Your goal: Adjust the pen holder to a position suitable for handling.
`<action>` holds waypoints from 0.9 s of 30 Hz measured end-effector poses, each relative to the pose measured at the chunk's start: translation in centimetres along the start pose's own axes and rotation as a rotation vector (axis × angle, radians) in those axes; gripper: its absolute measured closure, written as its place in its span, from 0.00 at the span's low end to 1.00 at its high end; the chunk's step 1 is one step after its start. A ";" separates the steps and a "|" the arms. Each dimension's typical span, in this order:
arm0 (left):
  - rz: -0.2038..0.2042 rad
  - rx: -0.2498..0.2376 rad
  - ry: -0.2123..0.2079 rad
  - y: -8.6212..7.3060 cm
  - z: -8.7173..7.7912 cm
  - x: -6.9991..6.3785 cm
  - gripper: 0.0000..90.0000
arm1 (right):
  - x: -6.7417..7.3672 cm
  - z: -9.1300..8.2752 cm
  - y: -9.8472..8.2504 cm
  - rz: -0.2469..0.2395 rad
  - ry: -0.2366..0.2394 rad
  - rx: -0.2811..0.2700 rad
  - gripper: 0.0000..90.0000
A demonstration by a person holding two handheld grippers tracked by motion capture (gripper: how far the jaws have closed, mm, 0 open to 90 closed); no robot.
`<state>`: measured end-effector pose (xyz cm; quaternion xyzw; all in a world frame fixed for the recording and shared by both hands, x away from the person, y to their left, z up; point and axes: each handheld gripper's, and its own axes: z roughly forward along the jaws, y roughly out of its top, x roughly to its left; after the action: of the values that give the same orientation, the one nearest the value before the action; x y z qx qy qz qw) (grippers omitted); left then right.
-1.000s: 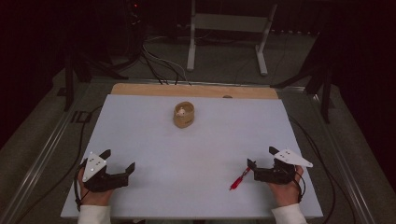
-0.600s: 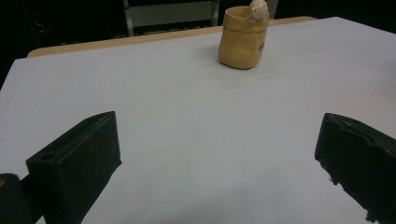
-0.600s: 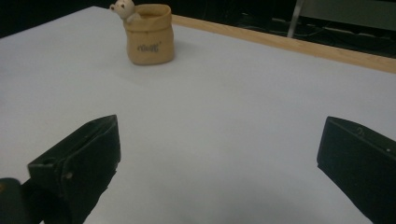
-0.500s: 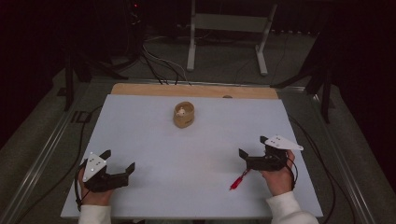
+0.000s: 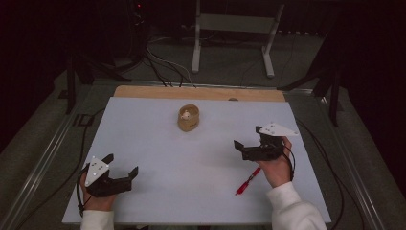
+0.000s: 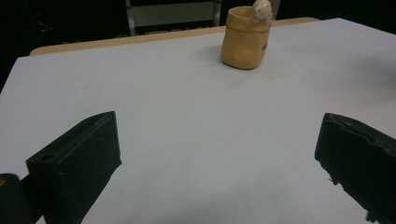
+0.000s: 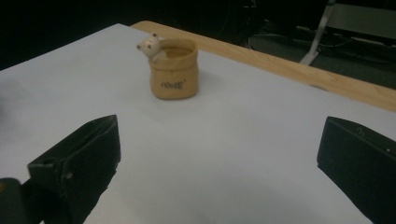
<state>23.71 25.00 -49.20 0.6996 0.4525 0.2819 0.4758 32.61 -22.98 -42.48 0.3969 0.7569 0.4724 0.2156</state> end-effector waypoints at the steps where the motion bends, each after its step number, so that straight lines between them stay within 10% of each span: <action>1: 0.000 -0.001 0.001 0.0 0.0 0.0 0.01 | 0.1 0.3 0.3 -0.002 0.002 0.004 0.00; 27: -0.010 -0.008 0.005 0.0 -0.1 0.2 0.01 | 0.4 7.1 5.9 -0.040 0.005 0.018 0.00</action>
<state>23.71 25.19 -49.16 0.6947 0.4562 0.2828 0.4789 39.69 -17.36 -40.52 0.3825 0.7694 0.4621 0.2195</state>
